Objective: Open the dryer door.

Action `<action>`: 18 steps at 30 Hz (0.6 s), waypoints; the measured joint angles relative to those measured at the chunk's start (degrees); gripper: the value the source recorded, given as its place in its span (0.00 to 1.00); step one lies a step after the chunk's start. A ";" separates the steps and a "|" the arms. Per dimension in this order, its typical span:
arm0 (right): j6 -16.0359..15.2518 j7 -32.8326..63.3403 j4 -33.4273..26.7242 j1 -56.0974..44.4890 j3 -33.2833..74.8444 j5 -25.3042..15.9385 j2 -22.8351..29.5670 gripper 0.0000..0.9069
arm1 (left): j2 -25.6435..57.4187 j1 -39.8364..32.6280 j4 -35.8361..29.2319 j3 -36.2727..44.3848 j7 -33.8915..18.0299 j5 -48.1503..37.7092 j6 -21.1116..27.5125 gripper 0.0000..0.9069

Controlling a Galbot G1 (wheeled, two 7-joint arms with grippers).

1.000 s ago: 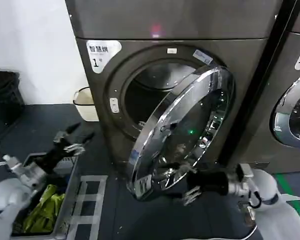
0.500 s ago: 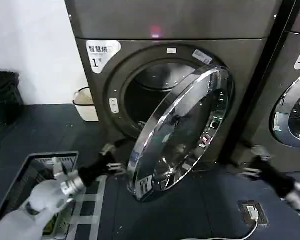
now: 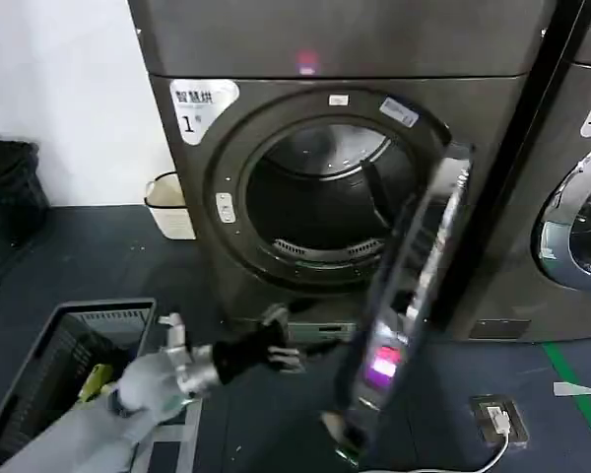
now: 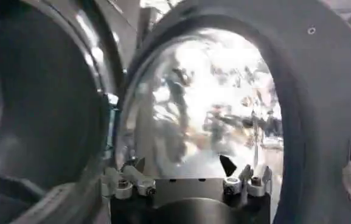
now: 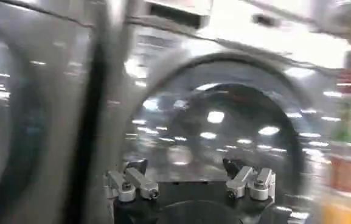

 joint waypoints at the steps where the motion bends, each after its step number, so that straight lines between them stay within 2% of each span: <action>1: 0.35 1.00 -0.48 -0.34 1.42 -0.59 -0.25 1.00 | -0.36 -1.13 0.28 1.56 -0.04 0.08 -0.01 1.00; 7: 0.28 4.11 -2.50 -2.41 9.34 -5.24 -1.85 1.00 | -4.50 -8.34 3.67 11.24 -0.06 0.61 -1.74 1.00; 13: -0.39 7.48 -3.33 -3.96 15.80 -5.92 -3.20 1.00 | -10.96 -14.36 8.56 19.12 -0.26 1.86 -3.74 1.00; 16: -3.22 8.63 -2.77 -5.04 18.56 -5.96 -3.45 1.00 | -14.26 -16.94 10.83 22.14 -0.79 1.79 -4.09 1.00; 18: -3.39 8.83 -2.85 -5.59 20.35 -6.95 -3.96 1.00 | -16.24 -18.59 12.34 23.74 -1.29 1.96 -4.11 1.00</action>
